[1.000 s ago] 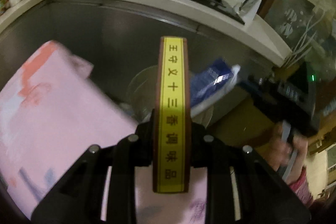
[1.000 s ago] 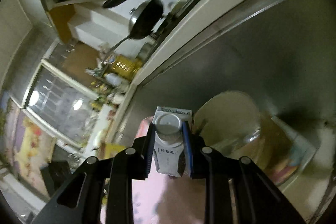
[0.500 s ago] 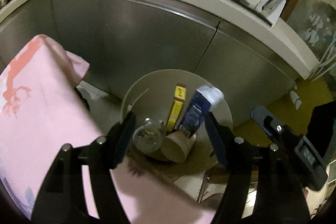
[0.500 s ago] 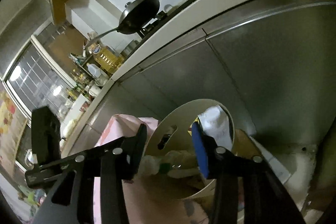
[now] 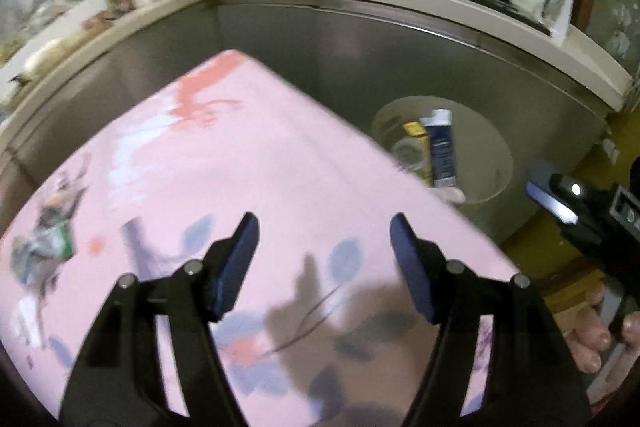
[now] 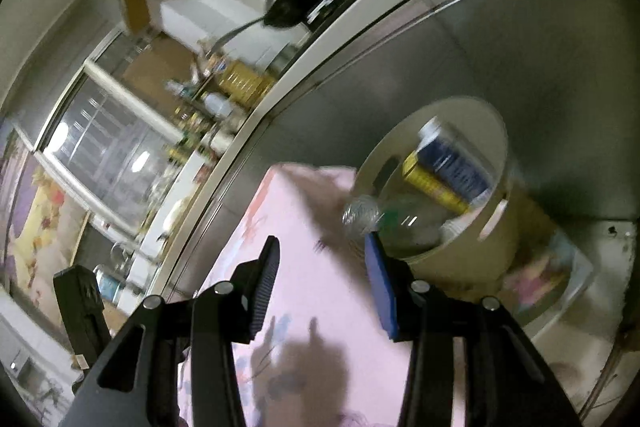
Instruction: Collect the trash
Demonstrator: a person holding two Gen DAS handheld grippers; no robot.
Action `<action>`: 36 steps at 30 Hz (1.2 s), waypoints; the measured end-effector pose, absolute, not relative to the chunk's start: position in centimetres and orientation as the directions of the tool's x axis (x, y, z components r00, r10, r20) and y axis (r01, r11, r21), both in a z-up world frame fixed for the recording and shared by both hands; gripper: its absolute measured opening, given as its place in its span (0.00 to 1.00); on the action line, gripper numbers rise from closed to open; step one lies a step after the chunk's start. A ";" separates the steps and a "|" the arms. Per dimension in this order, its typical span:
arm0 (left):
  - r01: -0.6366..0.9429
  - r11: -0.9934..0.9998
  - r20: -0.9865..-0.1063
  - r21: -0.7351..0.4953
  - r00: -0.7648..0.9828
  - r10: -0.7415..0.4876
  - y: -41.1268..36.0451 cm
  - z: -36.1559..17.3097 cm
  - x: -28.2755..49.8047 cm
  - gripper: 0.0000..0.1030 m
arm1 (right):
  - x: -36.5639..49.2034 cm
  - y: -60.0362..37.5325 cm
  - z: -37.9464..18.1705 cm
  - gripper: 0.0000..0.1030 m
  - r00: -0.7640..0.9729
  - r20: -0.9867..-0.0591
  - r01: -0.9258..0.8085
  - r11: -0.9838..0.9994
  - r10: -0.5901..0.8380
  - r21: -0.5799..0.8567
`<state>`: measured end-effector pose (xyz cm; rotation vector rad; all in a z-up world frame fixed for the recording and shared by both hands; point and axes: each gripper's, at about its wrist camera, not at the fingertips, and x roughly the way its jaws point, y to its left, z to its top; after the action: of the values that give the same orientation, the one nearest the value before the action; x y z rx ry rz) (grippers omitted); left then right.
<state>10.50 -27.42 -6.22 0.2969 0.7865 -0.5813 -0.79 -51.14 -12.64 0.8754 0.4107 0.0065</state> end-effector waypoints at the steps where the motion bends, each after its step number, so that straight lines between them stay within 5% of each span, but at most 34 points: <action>1: 0.574 0.817 -0.731 0.045 0.577 -0.365 -26.4 -6.0 10.2 0.63 | -0.9 -50.3 -12.5 0.41 0.919 -0.348 0.151 0.649 0.187 0.746; 16: 0.361 0.928 -0.649 0.093 0.729 -0.219 -12.7 -2.5 6.4 0.63 | 0.0 -38.0 -8.6 0.46 0.854 -0.354 -0.022 0.707 0.381 0.707; 36: 0.163 0.984 -0.645 0.071 0.760 -0.080 -1.8 -3.2 7.0 0.63 | 3.1 -27.8 -7.4 0.46 0.745 -0.434 -0.129 0.749 0.506 0.650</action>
<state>7.01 -1.84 -3.22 0.1258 0.6953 -0.1327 3.11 -27.80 -7.39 0.6363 0.6416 0.3744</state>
